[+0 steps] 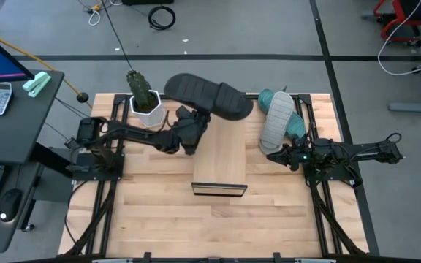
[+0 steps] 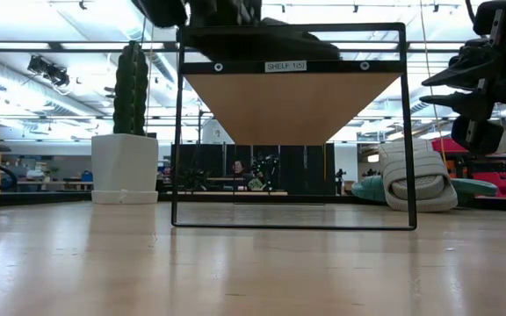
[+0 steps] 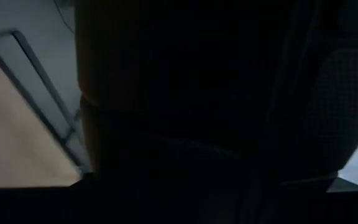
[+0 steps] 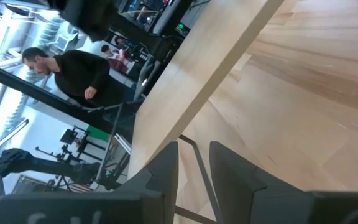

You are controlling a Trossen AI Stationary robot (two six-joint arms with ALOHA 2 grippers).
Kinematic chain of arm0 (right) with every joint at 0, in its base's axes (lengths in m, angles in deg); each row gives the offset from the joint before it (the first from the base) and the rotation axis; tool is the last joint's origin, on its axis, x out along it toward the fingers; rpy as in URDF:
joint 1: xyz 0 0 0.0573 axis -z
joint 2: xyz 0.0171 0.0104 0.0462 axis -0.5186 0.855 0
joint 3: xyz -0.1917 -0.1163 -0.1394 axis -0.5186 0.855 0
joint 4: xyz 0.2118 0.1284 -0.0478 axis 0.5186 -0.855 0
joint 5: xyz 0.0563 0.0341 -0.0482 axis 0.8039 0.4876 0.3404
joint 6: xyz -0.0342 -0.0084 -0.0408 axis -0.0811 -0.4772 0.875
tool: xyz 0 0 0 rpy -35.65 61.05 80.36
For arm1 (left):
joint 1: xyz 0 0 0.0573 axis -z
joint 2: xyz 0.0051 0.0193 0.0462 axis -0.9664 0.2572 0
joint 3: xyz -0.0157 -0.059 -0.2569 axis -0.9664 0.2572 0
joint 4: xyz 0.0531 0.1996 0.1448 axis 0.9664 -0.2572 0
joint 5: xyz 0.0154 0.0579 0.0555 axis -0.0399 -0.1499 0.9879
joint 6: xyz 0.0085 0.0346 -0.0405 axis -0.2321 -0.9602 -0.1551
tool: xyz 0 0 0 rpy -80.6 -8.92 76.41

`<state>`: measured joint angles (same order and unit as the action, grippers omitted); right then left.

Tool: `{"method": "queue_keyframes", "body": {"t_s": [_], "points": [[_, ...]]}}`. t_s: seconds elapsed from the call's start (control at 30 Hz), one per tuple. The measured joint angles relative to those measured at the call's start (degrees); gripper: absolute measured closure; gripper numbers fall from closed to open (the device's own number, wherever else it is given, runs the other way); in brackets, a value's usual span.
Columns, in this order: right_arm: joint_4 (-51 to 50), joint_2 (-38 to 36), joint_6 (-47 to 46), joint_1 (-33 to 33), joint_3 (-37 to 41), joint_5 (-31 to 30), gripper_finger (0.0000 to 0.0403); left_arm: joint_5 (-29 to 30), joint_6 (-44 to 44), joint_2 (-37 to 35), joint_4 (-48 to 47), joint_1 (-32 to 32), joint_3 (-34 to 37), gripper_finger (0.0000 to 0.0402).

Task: Pick and place slides into the shelf
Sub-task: Put the black slides on the shelf

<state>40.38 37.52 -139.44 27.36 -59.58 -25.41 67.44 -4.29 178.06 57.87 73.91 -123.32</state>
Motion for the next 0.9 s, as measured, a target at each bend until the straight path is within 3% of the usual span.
{"method": "queue_keyframes", "body": {"t_s": [0.2,0.4,0.9], "points": [[0.0,0.0,0.1,0.0,0.0,0.0,0.0304,-0.6,4.3,2.7,3.8,-1.3,0.0,0.0163],[-0.1,0.0,0.0,0.0,0.0,0.0,0.0304,2.8,7.2,3.3,4.3,-0.7,0.0,0.0158],[-0.1,0.0,-0.5,0.0,0.0,0.0,0.0304,9.6,5.7,3.3,4.4,0.8,0.0,0.0156]]}}
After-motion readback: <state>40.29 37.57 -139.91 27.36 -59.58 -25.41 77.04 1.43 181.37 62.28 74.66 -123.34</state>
